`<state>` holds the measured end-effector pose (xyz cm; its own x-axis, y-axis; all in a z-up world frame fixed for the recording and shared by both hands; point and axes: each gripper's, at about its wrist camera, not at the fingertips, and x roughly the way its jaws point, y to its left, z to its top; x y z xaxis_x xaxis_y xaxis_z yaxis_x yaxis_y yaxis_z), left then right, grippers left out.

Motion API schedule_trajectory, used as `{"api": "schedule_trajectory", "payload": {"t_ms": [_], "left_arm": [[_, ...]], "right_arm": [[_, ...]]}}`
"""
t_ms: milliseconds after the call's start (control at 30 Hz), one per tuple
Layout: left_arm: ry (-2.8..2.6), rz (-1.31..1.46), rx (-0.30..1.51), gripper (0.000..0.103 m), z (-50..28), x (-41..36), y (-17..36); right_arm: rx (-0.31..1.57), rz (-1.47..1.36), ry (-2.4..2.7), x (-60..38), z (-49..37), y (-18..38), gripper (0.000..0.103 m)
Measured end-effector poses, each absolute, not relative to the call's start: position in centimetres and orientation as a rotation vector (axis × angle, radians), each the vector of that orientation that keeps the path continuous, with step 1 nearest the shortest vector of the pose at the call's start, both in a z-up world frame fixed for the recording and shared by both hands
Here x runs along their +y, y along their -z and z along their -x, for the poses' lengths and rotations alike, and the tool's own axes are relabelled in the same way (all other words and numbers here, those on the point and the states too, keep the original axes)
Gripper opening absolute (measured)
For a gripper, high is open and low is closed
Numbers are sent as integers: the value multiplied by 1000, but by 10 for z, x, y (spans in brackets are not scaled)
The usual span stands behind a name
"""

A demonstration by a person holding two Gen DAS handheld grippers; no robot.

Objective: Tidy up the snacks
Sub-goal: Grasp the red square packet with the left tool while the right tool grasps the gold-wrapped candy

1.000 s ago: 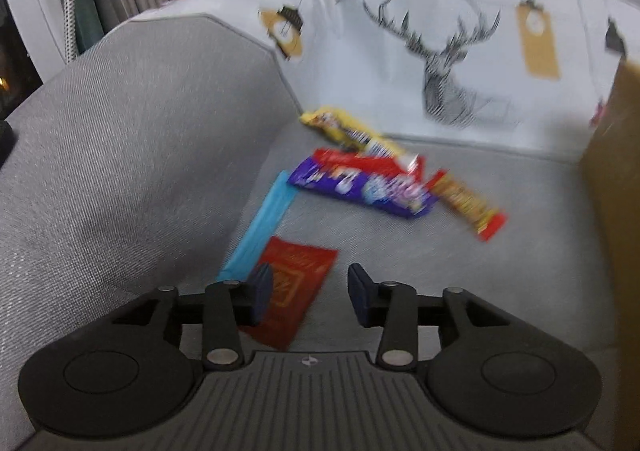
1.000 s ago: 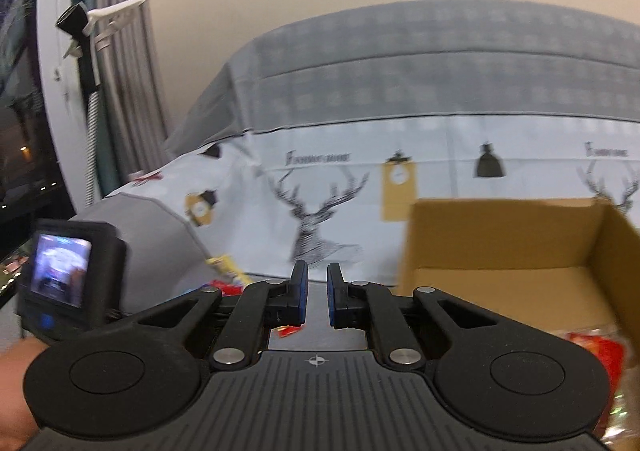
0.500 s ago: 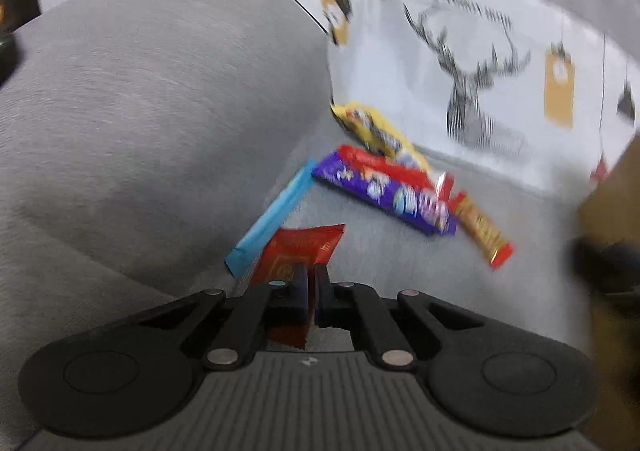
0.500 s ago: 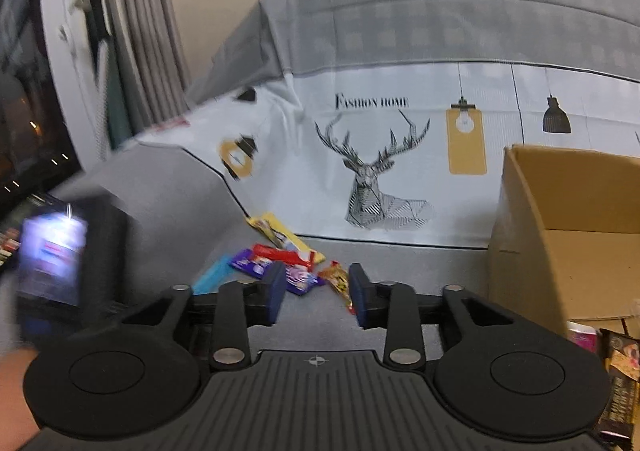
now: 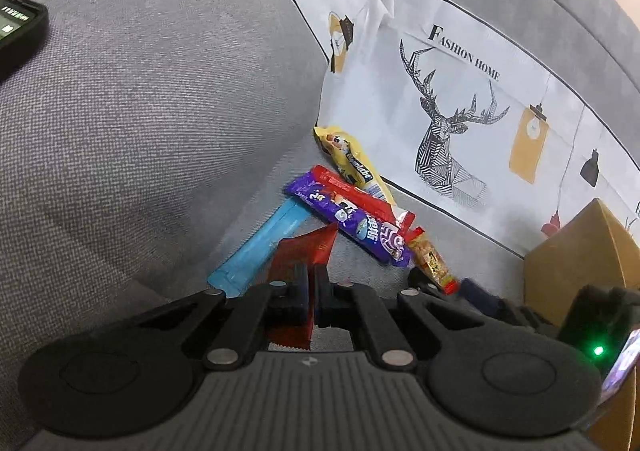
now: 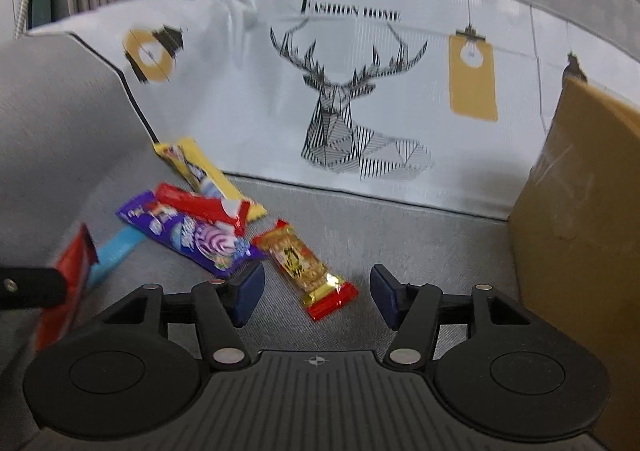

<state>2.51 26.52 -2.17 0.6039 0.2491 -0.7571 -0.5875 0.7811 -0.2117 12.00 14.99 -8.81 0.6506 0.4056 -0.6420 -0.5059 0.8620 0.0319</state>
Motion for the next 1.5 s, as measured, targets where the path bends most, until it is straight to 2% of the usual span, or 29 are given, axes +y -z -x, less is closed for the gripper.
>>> {"api": "schedule_trajectory", "payload": {"t_ms": [67, 167, 200, 233, 467, 733, 967, 1000, 1033, 1100, 1167, 1200, 1367, 1433, 1500], "left_arm": [[-504, 468, 785, 2, -27, 263, 21], [-503, 449, 791, 2, -32, 262, 25], [-501, 448, 792, 2, -32, 262, 25], [-500, 449, 793, 2, -32, 261, 25], [-458, 490, 822, 2, -24, 260, 26], [-350, 464, 916, 2, -15, 245, 29], [-251, 483, 1028, 4, -19, 239, 48], [-247, 484, 1016, 12, -19, 239, 46], [-246, 483, 1004, 27, -18, 239, 45], [-261, 474, 994, 40, -19, 239, 43], [-283, 455, 992, 40, -20, 239, 42], [-294, 444, 996, 40, -21, 239, 42], [-330, 388, 1011, 43, -25, 242, 42], [-353, 382, 1016, 58, -25, 244, 43], [-363, 388, 1023, 58, -26, 246, 45]], "right_arm": [[685, 157, -535, 148, -119, 91, 33], [670, 145, -548, 143, -115, 87, 20], [672, 138, -544, 141, -113, 84, 18], [670, 135, -543, 139, -110, 81, 9], [729, 110, -578, 106, -81, 45, 6], [785, 72, -650, 47, -17, 16, 6], [762, 81, -711, 19, 35, 34, 6], [769, 88, -710, 19, 36, 37, 6], [775, 89, -711, 19, 36, 38, 6], [781, 81, -727, 20, 33, 42, 13], [805, 83, -715, 20, 28, 48, 34], [824, 83, -708, 20, 25, 52, 37], [887, 61, -707, 15, 17, 52, 39], [896, 77, -725, 13, 20, 49, 45], [911, 104, -749, 12, 24, 48, 48]]}}
